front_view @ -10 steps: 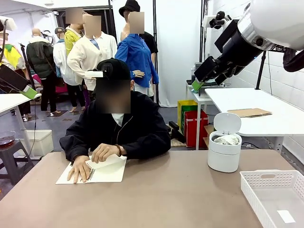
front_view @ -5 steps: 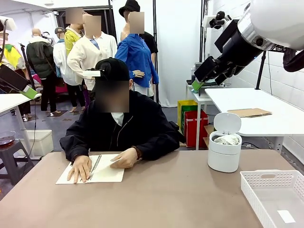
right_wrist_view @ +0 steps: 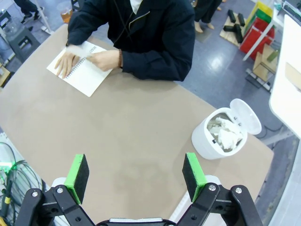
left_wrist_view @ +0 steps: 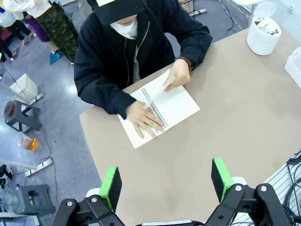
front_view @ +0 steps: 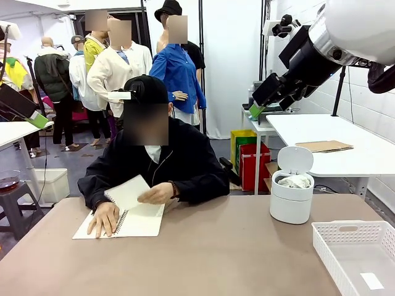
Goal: Sort the paper based on its condition.
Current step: If a person hands you a paper, place it in the Organizing basket , and if it's crumpled, put it in the Trash can.
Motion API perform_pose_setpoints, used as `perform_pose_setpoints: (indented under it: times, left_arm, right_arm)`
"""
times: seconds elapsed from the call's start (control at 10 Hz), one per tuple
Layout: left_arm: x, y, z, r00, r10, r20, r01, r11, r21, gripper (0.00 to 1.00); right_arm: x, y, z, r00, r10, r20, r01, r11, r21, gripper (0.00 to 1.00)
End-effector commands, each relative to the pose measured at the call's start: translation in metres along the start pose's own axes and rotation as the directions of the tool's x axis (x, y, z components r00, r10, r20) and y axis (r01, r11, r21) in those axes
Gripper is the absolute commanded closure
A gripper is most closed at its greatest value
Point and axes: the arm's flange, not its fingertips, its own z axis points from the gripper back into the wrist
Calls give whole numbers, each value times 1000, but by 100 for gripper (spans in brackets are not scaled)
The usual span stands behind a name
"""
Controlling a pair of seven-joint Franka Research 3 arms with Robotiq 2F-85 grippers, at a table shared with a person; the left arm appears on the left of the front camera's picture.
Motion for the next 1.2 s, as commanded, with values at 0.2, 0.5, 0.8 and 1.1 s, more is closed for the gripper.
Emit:
perform_pose_setpoints:
  times: [0.2, 0.5, 0.8, 1.1]
  left_arm:
    - [0, 1, 0, 1000, 1, -3, -1, 1000, 11, 0]
    - [0, 1, 0, 1000, 1, -3, -1, 1000, 11, 0]
    - [0, 1, 0, 1000, 1, -3, -1, 1000, 11, 0]
    - [0, 1, 0, 1000, 1, -3, -1, 1000, 11, 0]
  right_arm:
    - [0, 0, -1, 1000, -1, -4, 1, 1000, 1, 0]
    - [0, 0, -1, 1000, -1, -4, 1, 1000, 1, 0]
    - [0, 0, -1, 1000, -1, -4, 1, 1000, 1, 0]
    - [0, 0, -1, 1000, -1, -4, 1, 1000, 1, 0]
